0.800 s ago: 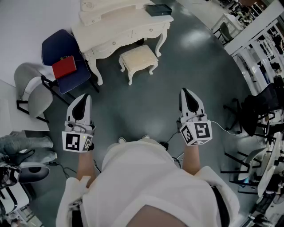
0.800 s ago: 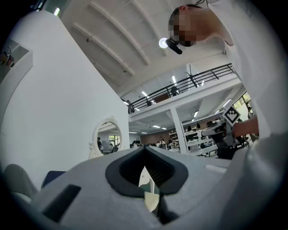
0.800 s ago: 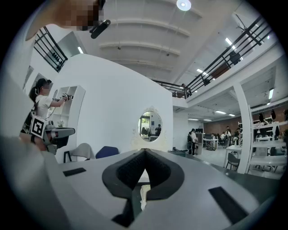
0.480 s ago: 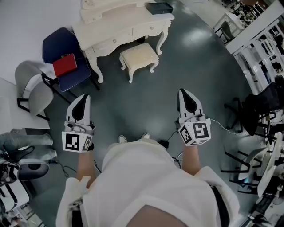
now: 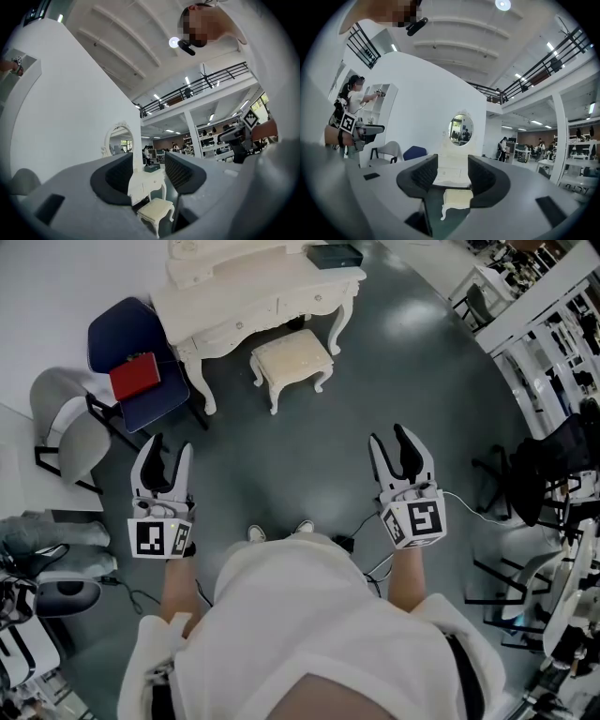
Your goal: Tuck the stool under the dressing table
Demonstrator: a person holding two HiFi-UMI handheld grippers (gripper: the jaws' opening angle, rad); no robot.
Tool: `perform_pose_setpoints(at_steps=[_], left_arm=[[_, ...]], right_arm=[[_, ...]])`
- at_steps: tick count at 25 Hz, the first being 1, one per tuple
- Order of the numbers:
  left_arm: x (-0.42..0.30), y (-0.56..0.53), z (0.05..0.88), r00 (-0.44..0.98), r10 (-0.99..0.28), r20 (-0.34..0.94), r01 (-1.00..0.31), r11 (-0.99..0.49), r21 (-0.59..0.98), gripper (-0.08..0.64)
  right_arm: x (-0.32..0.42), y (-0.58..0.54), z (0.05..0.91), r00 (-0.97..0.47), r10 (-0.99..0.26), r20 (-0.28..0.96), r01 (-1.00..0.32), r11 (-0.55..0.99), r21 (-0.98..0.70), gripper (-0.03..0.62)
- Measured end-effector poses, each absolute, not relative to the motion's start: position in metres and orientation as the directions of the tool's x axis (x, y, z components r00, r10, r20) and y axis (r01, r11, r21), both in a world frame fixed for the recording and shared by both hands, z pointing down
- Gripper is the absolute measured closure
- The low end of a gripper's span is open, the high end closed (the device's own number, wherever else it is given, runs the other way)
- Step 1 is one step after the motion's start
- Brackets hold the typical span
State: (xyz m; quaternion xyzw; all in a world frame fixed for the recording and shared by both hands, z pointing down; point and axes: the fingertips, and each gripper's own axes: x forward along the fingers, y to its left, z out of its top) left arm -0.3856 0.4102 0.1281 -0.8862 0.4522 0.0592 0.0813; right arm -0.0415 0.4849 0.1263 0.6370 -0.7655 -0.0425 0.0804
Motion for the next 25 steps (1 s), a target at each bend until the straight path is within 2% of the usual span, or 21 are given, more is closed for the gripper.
perform_pose_setpoints(at_steps=[2,3,5,6,8,17,25], left_arm=[[-0.385,0.409,0.13,0.574,-0.799,-0.179,-0.818,-0.568,-0.085,0.313],[-0.384,0.409,0.132,0.568,-0.803,-0.179,-0.822,-0.563,-0.081,0.264],[-0.381,0.407,0.134,0.559,-0.81,-0.178,-0.828,-0.556,-0.072,0.137],[-0.379,0.406,0.135,0.557,-0.813,-0.171,-0.83,-0.554,-0.072,0.113],[-0.371,0.405,0.139,0.557,-0.817,-0.151,-0.831,-0.551,-0.079,0.078],[-0.323,0.409,0.15,0.566,-0.819,-0.097,-0.824,-0.556,-0.108,0.061],[-0.291,0.399,0.174,0.567,-0.823,-0.039,-0.823,-0.564,-0.071,0.063]], right_arm=[[-0.028,0.486,0.126,-0.157,-0.986,0.061,-0.974,0.164,0.155,0.36],[-0.021,0.487,0.125,-0.147,-0.988,0.055,-0.977,0.154,0.147,0.3],[-0.008,0.489,0.124,-0.134,-0.99,0.046,-0.981,0.139,0.132,0.237],[-0.002,0.489,0.125,-0.128,-0.991,0.046,-0.983,0.132,0.124,0.199],[0.01,0.489,0.128,-0.109,-0.993,0.052,-0.987,0.114,0.113,0.163],[0.046,0.494,0.151,-0.095,-0.991,0.099,-0.981,0.11,0.157,0.156],[0.072,0.479,0.167,-0.092,-0.99,0.105,-0.989,0.103,0.11,0.156]])
